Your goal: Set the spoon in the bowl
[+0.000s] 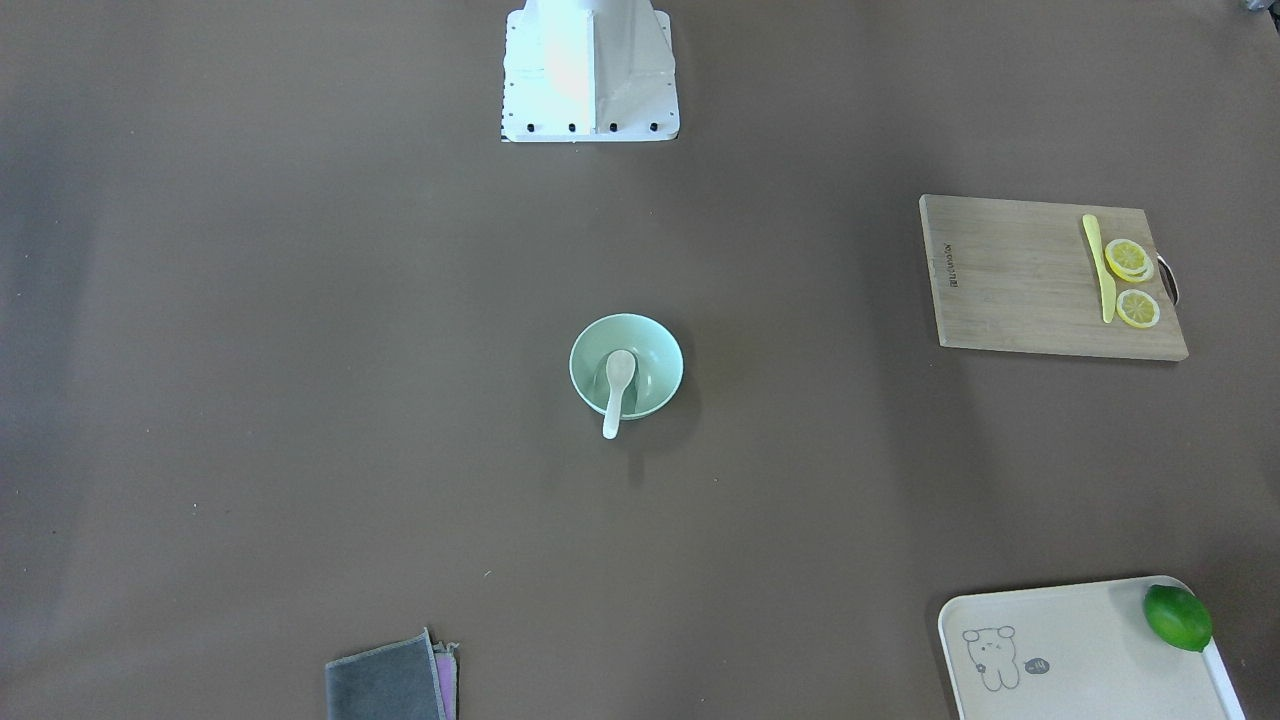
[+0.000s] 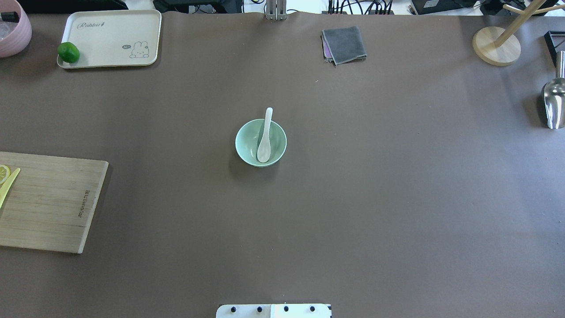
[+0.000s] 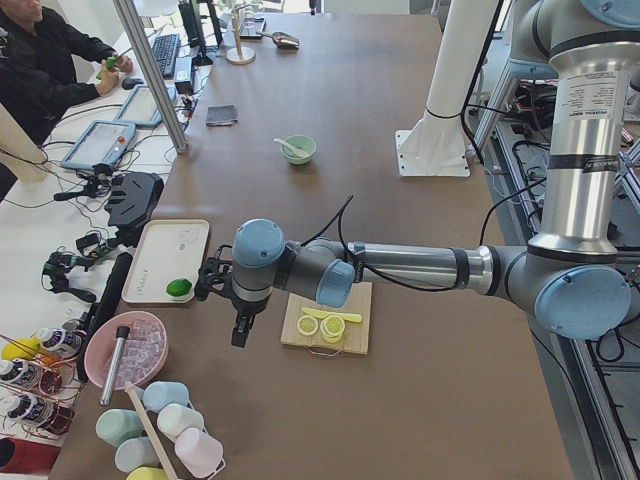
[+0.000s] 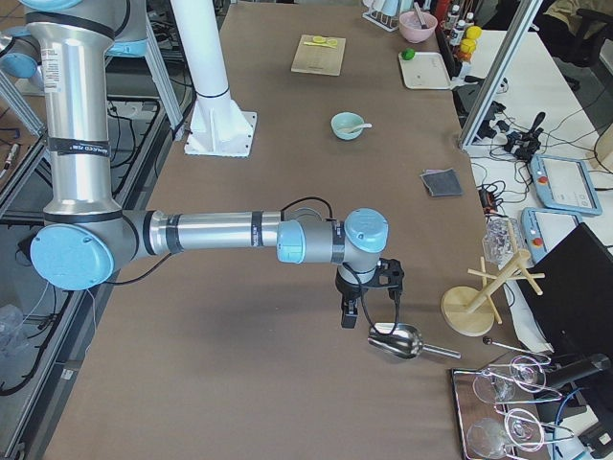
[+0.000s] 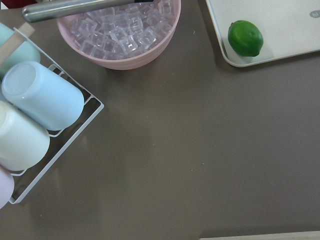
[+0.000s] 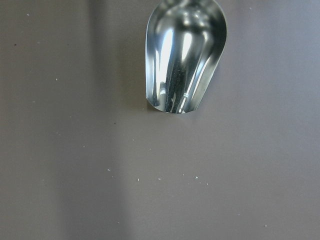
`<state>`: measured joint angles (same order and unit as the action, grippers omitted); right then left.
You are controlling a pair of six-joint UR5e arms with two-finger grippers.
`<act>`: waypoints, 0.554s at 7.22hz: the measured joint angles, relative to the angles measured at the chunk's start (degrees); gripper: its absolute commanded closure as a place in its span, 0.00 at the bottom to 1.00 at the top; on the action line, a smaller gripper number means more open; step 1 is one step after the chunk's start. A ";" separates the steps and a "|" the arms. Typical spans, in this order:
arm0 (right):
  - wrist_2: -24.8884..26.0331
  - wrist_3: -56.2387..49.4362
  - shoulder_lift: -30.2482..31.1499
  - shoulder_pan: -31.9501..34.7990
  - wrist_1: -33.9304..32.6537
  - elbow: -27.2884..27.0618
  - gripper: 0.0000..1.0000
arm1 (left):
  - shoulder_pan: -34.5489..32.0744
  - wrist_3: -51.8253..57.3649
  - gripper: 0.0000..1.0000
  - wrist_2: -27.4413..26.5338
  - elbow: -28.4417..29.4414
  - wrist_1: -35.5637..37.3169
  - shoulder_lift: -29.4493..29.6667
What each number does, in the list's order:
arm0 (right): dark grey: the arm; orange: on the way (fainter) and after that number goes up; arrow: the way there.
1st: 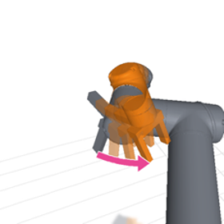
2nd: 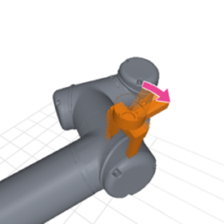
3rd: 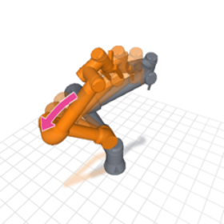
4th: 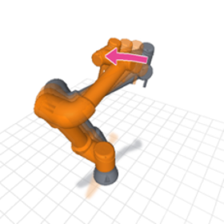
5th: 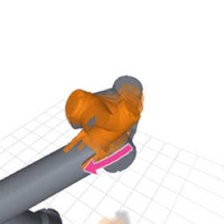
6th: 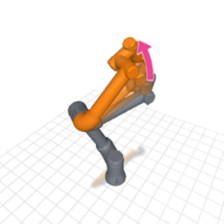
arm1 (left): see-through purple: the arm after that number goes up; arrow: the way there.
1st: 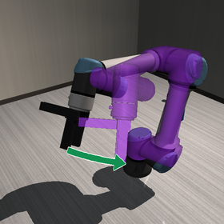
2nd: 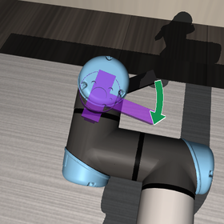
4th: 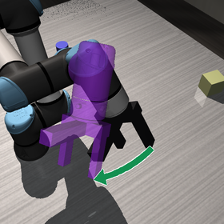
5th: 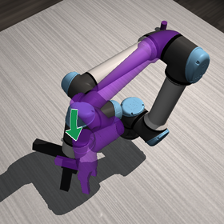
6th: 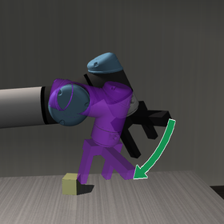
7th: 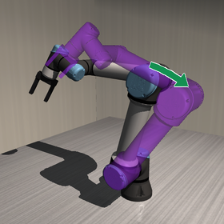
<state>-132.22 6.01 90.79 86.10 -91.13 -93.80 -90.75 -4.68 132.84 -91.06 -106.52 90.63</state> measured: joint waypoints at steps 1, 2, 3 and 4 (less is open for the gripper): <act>-1.08 0.11 -0.04 0.07 0.49 0.41 0.00 | -0.02 0.09 0.02 0.05 0.29 0.05 -0.32; -1.56 0.20 -0.37 0.09 0.68 0.55 0.00 | -0.03 0.05 0.02 0.06 0.44 0.07 -0.55; -1.82 0.27 -0.60 0.09 0.75 0.55 0.00 | 0.00 -0.07 0.02 0.04 0.52 0.08 -0.66; -1.89 0.30 -0.77 0.07 0.79 0.55 0.00 | 0.03 -0.12 0.02 0.00 0.55 0.08 -0.68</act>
<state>-134.11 6.31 90.03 86.17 -90.34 -93.25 -90.72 -4.80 132.84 -90.51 -106.44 89.95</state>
